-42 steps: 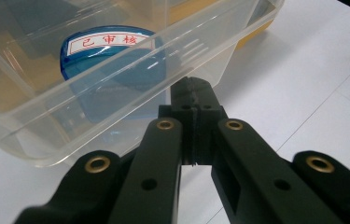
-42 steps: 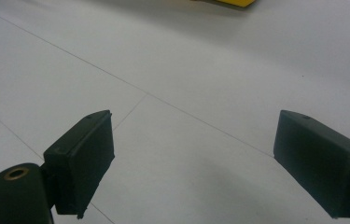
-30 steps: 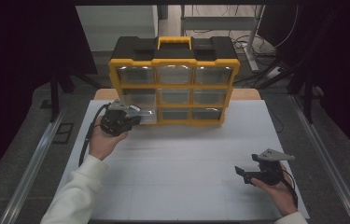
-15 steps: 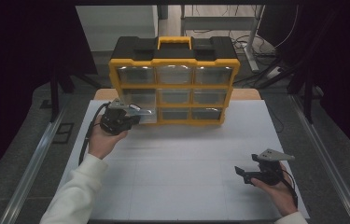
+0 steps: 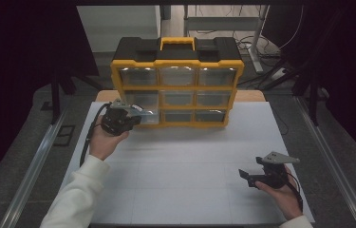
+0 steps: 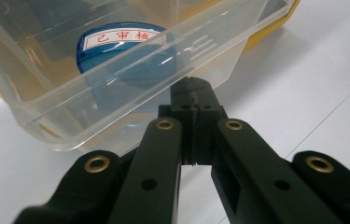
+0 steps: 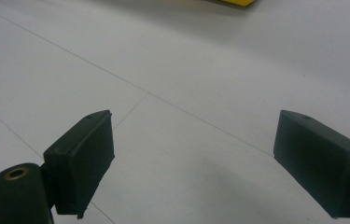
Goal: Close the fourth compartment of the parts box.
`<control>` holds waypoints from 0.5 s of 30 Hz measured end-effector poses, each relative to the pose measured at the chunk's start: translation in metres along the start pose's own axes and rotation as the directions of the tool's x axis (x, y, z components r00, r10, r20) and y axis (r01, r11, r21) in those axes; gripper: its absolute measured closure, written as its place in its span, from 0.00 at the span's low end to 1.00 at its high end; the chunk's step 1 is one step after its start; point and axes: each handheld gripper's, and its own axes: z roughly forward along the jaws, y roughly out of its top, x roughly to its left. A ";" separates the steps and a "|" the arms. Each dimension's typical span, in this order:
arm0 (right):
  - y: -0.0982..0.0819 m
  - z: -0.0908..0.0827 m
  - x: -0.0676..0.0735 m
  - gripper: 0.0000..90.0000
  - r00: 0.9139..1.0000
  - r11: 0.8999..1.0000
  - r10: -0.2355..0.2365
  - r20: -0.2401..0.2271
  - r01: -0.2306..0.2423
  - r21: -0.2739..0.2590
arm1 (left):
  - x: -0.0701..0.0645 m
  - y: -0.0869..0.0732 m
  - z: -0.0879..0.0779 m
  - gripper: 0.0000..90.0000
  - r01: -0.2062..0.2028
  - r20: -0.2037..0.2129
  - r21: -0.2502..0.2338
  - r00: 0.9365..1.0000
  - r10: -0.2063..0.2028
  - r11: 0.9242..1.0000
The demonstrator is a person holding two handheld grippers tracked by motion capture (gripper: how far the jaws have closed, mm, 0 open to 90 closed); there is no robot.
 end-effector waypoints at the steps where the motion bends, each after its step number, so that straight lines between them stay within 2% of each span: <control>1: 0.000 0.000 0.000 0.14 1.000 1.000 0.002 0.000 -0.002 -0.001 | 0.000 0.000 0.000 1.00 -0.001 0.000 0.000 1.000 0.001 1.000; 10: 0.000 0.000 0.000 0.14 1.000 1.000 0.001 0.000 -0.001 0.000 | 0.001 0.002 0.001 1.00 0.002 0.005 0.001 1.000 -0.002 1.000; 15: 0.000 0.000 0.000 0.14 1.000 1.000 -0.001 0.000 0.001 0.000 | 0.004 0.003 0.003 1.00 0.016 0.010 -0.002 1.000 -0.016 1.000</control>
